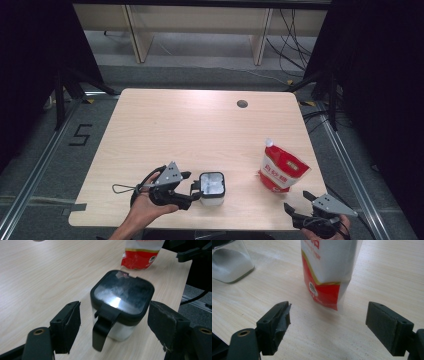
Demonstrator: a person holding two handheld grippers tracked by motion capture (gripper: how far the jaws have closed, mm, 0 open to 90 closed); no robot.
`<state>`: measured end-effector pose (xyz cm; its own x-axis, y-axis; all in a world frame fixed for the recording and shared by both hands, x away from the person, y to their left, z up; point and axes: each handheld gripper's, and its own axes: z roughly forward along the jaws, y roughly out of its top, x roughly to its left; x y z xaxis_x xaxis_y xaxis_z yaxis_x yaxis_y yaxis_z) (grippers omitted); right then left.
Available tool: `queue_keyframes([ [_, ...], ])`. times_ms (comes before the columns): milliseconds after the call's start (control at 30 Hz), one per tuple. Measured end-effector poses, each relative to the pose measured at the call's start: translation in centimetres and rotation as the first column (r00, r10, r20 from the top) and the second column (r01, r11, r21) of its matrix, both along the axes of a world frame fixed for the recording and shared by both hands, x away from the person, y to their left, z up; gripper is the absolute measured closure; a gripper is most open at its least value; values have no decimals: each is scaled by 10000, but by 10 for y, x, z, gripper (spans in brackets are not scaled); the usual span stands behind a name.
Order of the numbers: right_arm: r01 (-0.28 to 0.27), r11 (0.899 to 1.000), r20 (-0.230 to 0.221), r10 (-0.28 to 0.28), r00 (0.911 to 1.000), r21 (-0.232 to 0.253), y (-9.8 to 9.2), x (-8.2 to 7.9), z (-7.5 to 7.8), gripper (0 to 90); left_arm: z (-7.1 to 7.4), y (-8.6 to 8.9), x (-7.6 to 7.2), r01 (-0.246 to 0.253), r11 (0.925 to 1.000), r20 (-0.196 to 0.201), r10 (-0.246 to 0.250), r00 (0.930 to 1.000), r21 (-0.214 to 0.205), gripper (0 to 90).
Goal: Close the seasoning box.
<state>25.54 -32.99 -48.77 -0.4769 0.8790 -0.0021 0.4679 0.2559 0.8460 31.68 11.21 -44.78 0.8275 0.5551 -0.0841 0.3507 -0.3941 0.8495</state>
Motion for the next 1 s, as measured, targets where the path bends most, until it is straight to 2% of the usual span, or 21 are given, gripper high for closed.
queue_keyframes([
  [67, -5, 10000, 9, 5, 10000, -9, 0, 0, 0, 204, -3, 7, -1, -128, 9997, -138, 131, 9998, 202, 257],
  [100, 2, 10000, -9, -2, 10000, 6, 0, 0, 0, 204, -5, 10, -2, -132, 9998, -71, 133, 9999, 159, 255],
  [167, -18, 10000, -39, 19, 10000, 26, 0, 0, 0, 204, -10, 16, -4, -340, 9994, -242, 342, 9991, 90, 252],
  [200, -34, 10000, -42, 34, 10000, 18, 1, 0, 0, 204, -11, 20, -4, -303, 9994, -171, 306, 9994, 145, 251],
  [233, 211, 9991, -498, -192, 9986, 370, 4, -3, 0, 204, -14, 23, -5, -409, 9991, -315, 412, 9987, 130, 248],
  [267, 218, 9990, -516, -198, 9985, 381, 4, -3, 0, 204, -16, 24, -7, -586, 9983, -414, 584, 9974, -36, 245],
  [300, 219, 9990, -520, -198, 9984, 389, 4, -3, 0, 204, -18, 27, -6, -453, 9989, -290, 457, 9985, 139, 242],
  [333, 164, 9994, -432, -150, 9990, 319, 3, -3, 0, 204, -20, 29, -8, -542, 9984, -375, 547, 9978, 146, 235],
  [367, 97, 9997, -303, -90, 9995, 225, 2, -2, 0, 204, -23, 30, -8, -400, 9991, -287, 403, 9988, 122, 224],
  [400, 203, 9990, -510, -183, 9985, 390, 4, -3, 1, 204, -24, 33, -9, -317, 9990, -345, 328, 9989, 328, 212],
  [467, 157, 9994, -413, -144, 9990, 322, 3, -3, 1, 203, -30, 34, -11, -407, 9985, -371, 421, 9984, 378, 200],
  [500, 198, 9990, -499, -178, 9986, 392, 4, -3, 1, 201, -33, 36, -11, -306, 9981, -299, 323, 9990, 543, 196],
  [567, 199, 9991, -495, -180, 9986, 375, 4, -3, 0, 197, -38, 38, -13, -402, 9973, -534, 434, 9976, 608, 186],
  [633, 206, 9991, -495, -187, 9986, 367, 4, -3, 0, 195, -41, 41, -14, -300, 9950, -456, 344, 9984, 955, 184],
  [667, 204, 9991, -490, -186, 9986, 371, 4, -3, 0, 195, -44, 41, -15, -482, 9967, -640, 525, 9966, 656, 183],
  [767, 180, 9992, -585, -159, 9982, 352, 4, -3, 0, 191, -50, 44, -17, -492, 9947, -746, 560, 9956, 901, 176],
  [800, 195, 9992, -587, -174, 9981, 354, 4, -3, 0, 187, -53, 45, -17, -517, 9936, -779, 597, 9952, 1005, 172],
  [833, -75, 9998, -361, 81, 9993, 160, 2, 0, -1, 184, -57, 46, -17, -514, 9914, -870, 621, 9943, 1200, 169],
  [867, -48, 9999, -387, 54, 9992, 150, 2, 0, -1, 184, -59, 47, -16, -484, 9876, -877, 620, 9942, 1494, 168],
  [900, 191, 9994, -643, -171, 9978, 298, 4, -3, -1, 183, -61, 48, -17, -554, 9878, -1001, 704, 9925, 1455, 169],
  [1000, 162, 9995, -639, -143, 9979, 283, 4, -2, -2, 181, -60, 50, -15, -862, 9879, -930, 986, 9908, 1285, 169],
])
